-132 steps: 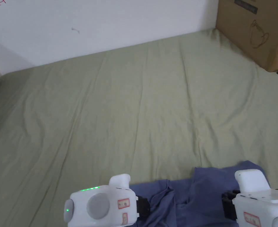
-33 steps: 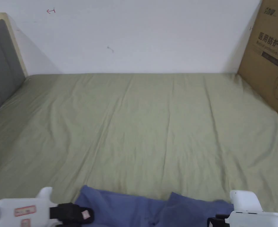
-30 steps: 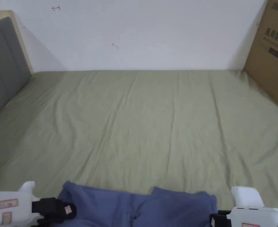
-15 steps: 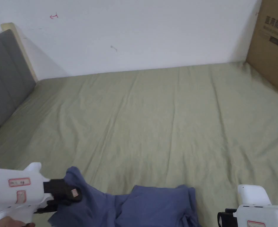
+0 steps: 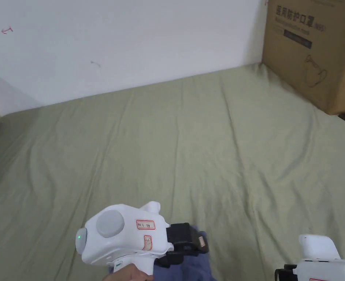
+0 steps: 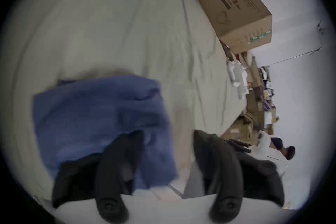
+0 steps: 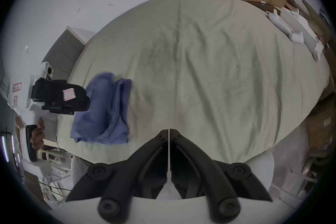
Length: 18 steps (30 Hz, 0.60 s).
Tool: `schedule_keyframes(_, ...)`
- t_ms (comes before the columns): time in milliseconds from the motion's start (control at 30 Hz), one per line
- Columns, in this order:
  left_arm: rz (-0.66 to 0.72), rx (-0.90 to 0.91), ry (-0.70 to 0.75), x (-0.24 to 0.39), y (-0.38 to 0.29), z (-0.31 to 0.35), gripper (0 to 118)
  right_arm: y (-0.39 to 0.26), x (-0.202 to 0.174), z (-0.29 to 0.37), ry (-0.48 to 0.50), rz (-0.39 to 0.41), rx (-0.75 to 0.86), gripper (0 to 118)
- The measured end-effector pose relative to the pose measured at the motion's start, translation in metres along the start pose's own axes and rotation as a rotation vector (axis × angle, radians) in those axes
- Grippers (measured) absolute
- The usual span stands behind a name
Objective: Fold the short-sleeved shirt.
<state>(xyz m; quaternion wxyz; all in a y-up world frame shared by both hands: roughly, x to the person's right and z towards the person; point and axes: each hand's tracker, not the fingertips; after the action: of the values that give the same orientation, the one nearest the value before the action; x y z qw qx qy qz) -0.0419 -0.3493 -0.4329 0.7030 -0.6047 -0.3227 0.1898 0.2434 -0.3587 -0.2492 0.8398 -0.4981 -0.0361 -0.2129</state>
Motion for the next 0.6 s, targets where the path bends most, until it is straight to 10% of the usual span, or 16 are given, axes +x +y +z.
schedule_keyframes(67,0.009,-0.019,-0.049,-0.008,0.0,-0.002,104,-0.002,0.007,-0.002,-0.013,-0.03,-0.012,1)
schedule_keyframes(133,0.006,0.016,-0.021,-0.004,-0.002,0.015,110,-0.003,0.008,0.003,-0.023,-0.034,-0.022,1)
schedule_keyframes(200,0.031,0.091,-0.001,-0.017,-0.001,0.032,88,-0.002,0.007,0.009,-0.014,-0.031,0.0,1)
schedule_keyframes(300,0.069,0.167,0.053,-0.036,0.002,0.048,2,0.004,0.0,0.012,-0.01,-0.011,0.02,1)
schedule_keyframes(433,0.024,0.126,0.179,-0.055,-0.004,0.035,2,0.008,-0.01,0.009,0.007,0.012,0.029,1)
schedule_keyframes(600,0.066,0.025,-0.001,-0.05,-0.023,-0.018,1,0.008,-0.018,0.002,0.015,0.042,0.019,1)
